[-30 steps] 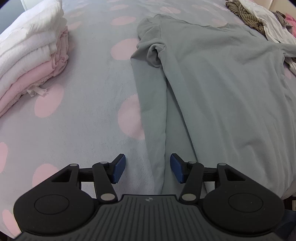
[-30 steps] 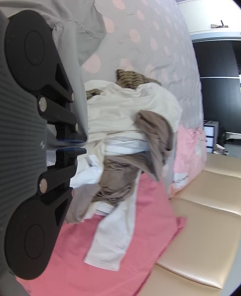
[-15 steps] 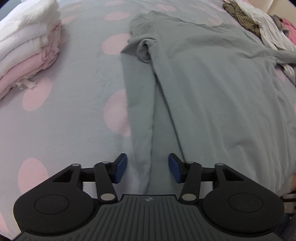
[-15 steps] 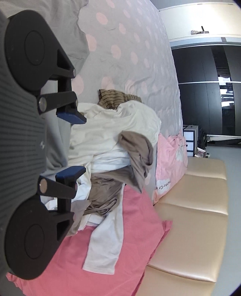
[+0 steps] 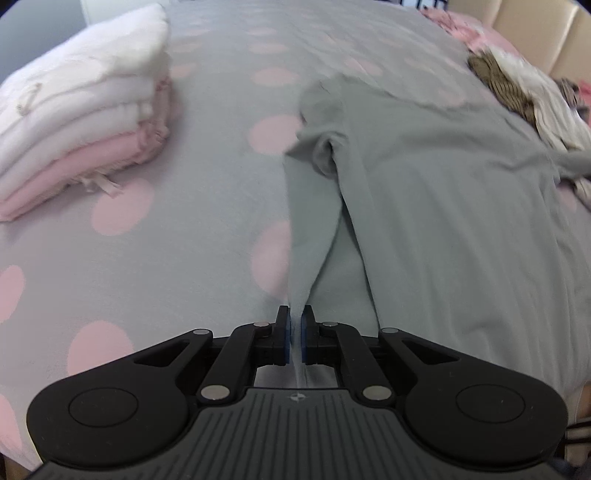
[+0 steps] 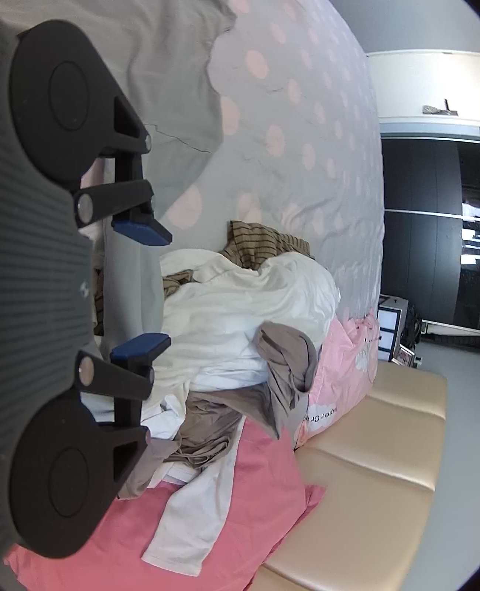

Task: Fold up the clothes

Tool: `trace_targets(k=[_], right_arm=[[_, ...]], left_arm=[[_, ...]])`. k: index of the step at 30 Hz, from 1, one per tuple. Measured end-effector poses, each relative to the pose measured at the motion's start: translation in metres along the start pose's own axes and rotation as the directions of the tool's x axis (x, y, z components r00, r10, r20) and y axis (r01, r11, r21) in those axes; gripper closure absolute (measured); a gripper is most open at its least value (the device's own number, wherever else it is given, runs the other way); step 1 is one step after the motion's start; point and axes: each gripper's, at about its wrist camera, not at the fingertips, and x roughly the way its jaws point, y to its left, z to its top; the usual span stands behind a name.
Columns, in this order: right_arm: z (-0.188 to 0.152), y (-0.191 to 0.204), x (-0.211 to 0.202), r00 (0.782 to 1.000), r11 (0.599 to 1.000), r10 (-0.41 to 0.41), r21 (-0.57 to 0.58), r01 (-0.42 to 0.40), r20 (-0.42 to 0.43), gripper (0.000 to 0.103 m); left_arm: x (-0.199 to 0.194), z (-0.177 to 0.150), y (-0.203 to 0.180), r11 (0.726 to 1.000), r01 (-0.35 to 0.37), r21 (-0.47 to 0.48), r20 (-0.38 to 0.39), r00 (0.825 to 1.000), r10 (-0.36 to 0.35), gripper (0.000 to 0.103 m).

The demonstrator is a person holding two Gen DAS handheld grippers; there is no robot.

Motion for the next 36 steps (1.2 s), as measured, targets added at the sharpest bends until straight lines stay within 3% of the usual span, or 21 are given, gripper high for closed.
trace_targets(k=[4, 6, 11, 15, 16, 20, 21, 24, 30, 33, 36], right_arm=[[-0.001, 0.007, 0.005, 1.0, 1.0, -0.005, -0.03, 0.004, -0.016, 0.046], [-0.001, 0.009, 0.008, 1.0, 0.999, -0.006, -0.038, 0.005, -0.025, 0.046], [-0.004, 0.014, 0.016, 0.998, 0.998, -0.013, -0.057, 0.01, -0.06, 0.046], [-0.008, 0.016, 0.025, 0.995, 0.997, -0.024, -0.073, 0.017, -0.094, 0.046], [-0.009, 0.016, 0.027, 0.995, 0.997, -0.027, -0.075, 0.019, -0.101, 0.046], [-0.01, 0.016, 0.031, 0.993, 0.997, -0.032, -0.074, 0.024, -0.116, 0.046], [-0.01, 0.015, 0.032, 0.993, 0.997, -0.032, -0.075, 0.023, -0.118, 0.045], [-0.013, 0.015, 0.036, 0.991, 0.996, -0.035, -0.082, 0.024, -0.13, 0.045], [-0.021, 0.009, 0.05, 0.984, 0.997, -0.04, -0.07, 0.028, -0.174, 0.044], [-0.019, 0.006, 0.056, 0.984, 0.999, -0.035, -0.042, 0.028, -0.175, 0.044], [-0.015, 0.009, 0.061, 0.985, 1.0, -0.019, -0.022, 0.016, -0.174, 0.043]], left_arm=[[-0.014, 0.018, 0.018, 0.995, -0.075, -0.062, 0.094, 0.992, 0.08, 0.1], [-0.022, 0.03, 0.034, 0.984, -0.133, -0.121, 0.142, 0.979, 0.15, 0.1], [-0.038, 0.056, 0.069, 0.943, -0.253, -0.218, 0.238, 0.923, 0.302, 0.1], [-0.039, 0.069, 0.082, 0.921, -0.293, -0.256, 0.294, 0.884, 0.363, 0.1], [-0.039, 0.07, 0.082, 0.914, -0.31, -0.263, 0.315, 0.867, 0.385, 0.1], [-0.045, 0.077, 0.066, 0.918, -0.35, -0.187, 0.387, 0.833, 0.396, 0.1], [-0.046, 0.076, 0.06, 0.925, -0.347, -0.157, 0.389, 0.839, 0.381, 0.1], [-0.049, 0.07, 0.047, 0.949, -0.304, -0.084, 0.363, 0.877, 0.313, 0.1], [-0.037, 0.039, 0.029, 0.982, -0.172, 0.076, 0.166, 0.973, 0.158, 0.1], [-0.02, 0.023, 0.012, 0.974, -0.114, 0.196, 0.032, 0.993, 0.11, 0.1], [0.0, 0.008, -0.002, 0.96, -0.037, 0.277, -0.095, 0.993, 0.066, 0.1]])
